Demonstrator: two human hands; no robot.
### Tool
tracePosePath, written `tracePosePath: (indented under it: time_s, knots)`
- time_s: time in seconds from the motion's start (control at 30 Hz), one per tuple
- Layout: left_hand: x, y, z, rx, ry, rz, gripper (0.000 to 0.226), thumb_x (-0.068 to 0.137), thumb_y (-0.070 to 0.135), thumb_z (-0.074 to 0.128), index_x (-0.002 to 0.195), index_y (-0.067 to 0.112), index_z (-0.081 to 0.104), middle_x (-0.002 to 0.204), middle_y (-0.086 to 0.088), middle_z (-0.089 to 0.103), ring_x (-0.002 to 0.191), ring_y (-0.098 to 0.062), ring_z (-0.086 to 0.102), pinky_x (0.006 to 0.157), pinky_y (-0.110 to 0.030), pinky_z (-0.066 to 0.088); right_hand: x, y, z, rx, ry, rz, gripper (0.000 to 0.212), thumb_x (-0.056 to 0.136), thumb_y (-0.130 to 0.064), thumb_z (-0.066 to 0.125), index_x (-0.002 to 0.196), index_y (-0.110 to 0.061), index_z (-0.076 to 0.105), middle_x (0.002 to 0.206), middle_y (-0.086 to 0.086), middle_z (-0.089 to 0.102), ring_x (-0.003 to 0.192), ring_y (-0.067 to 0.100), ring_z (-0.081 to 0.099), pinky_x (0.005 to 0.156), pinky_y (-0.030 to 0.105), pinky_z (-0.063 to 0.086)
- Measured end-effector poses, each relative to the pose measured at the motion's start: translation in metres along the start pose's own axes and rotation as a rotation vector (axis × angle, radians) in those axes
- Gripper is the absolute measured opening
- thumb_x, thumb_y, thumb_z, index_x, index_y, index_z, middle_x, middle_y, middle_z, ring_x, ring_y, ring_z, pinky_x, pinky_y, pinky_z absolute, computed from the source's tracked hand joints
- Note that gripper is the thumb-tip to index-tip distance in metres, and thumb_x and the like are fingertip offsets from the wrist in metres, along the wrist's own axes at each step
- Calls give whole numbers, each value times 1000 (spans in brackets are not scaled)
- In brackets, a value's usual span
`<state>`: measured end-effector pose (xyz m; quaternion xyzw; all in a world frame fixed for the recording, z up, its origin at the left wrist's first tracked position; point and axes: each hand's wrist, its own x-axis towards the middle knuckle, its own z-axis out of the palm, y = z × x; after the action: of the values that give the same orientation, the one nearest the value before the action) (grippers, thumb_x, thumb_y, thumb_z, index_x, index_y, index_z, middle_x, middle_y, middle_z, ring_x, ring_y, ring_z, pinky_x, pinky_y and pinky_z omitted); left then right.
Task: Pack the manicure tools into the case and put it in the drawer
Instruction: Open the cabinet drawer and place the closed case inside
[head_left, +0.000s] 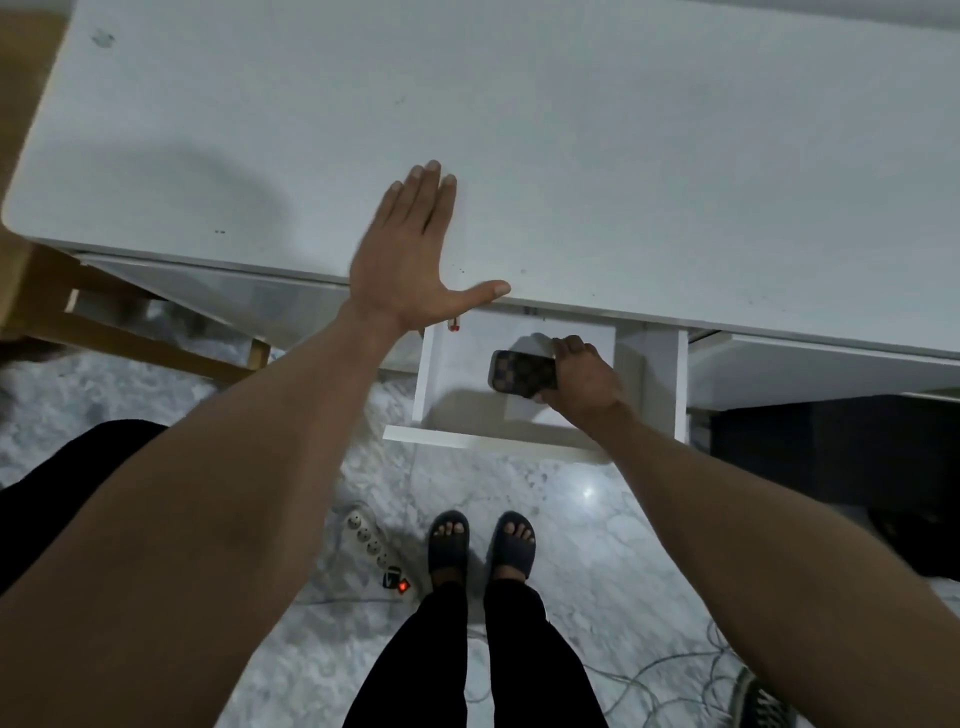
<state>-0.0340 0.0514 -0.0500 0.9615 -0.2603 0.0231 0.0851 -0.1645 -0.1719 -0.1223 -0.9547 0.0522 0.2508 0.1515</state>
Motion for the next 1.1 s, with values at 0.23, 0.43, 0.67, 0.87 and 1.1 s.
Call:
tracePosePath:
  time_s: [0.23, 0.43, 0.67, 0.87, 1.1]
  knots:
    - [-2, 4, -13, -50, -137, -31, 130, 77, 99, 26, 163, 2, 11, 172, -18, 7, 160, -31, 4, 131, -46, 4, -60, 4, -38, -51, 207, -5, 65, 89, -46, 61, 139, -10, 42, 139, 8, 51, 127, 28, 49, 95, 44, 50]
    - [-35, 31, -29, -173, -236, -78, 125, 78, 91, 22, 162, -1, 14, 172, -20, 5, 160, -33, 3, 130, -47, 3, -124, 10, -55, -22, 303, 37, 61, 96, -43, 53, 144, -10, 35, 150, 7, 40, 138, 25, 36, 101, 39, 45]
    - [-137, 66, -14, -288, -163, -60, 110, 90, 86, 16, 161, 4, 26, 171, -13, 17, 160, -27, 12, 130, -43, 9, -182, 13, -44, -73, 320, 39, 65, 99, -43, 46, 149, -5, 28, 153, 13, 36, 141, 29, 34, 115, 37, 29]
    - [-201, 86, 3, -270, -114, 11, 86, 104, 66, 20, 158, 0, 34, 166, -16, 29, 155, -31, 27, 128, -41, 16, -204, 11, -13, -117, 199, 99, 72, 100, -52, 30, 155, -10, 9, 163, 10, 9, 151, 27, 9, 122, 44, 13]
    - [-228, 96, 18, -244, -143, -18, 85, 107, 63, 15, 153, -2, 42, 162, -19, 36, 153, -33, 31, 127, -32, 2, -214, 6, 5, -118, 151, 111, 72, 102, -50, 27, 155, -11, -2, 164, 8, -4, 152, 23, -3, 122, 42, 3]
